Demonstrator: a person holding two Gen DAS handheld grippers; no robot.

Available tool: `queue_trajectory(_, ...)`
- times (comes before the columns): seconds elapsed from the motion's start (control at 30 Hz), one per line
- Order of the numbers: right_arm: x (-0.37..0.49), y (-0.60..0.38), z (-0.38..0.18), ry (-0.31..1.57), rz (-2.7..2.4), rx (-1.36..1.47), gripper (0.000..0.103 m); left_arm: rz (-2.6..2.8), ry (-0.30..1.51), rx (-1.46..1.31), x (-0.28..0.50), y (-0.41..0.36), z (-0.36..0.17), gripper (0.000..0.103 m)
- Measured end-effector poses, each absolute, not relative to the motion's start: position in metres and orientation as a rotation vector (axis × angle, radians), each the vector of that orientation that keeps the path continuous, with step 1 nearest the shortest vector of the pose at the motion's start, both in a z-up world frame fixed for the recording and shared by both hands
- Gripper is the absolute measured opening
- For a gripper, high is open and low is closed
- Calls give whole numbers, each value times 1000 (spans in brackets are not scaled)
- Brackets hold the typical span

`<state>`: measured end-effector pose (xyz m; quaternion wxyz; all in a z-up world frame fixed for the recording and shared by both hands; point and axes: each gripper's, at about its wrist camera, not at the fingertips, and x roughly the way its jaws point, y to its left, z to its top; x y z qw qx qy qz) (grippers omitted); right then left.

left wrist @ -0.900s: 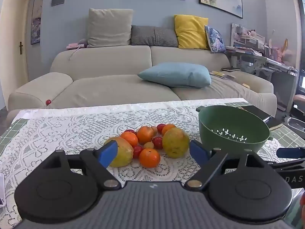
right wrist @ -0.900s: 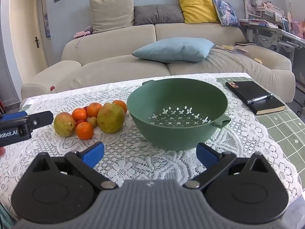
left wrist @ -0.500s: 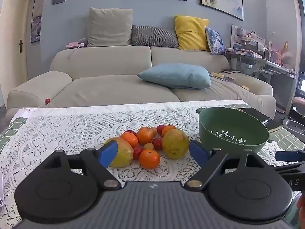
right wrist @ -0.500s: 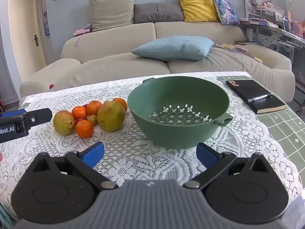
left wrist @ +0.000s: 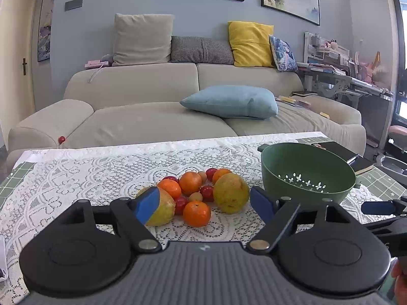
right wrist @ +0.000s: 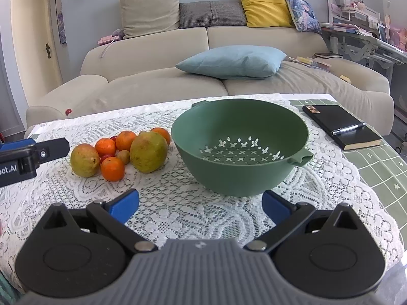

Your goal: Organize fruits

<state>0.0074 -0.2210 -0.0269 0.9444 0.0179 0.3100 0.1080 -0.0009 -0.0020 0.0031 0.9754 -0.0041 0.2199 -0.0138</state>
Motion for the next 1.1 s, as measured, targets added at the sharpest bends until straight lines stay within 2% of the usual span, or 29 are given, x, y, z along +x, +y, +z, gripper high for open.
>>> queue_trajectory(1.1,6,-218,-28,649,215,31,99,-40,461,-53,1,4,1,94)
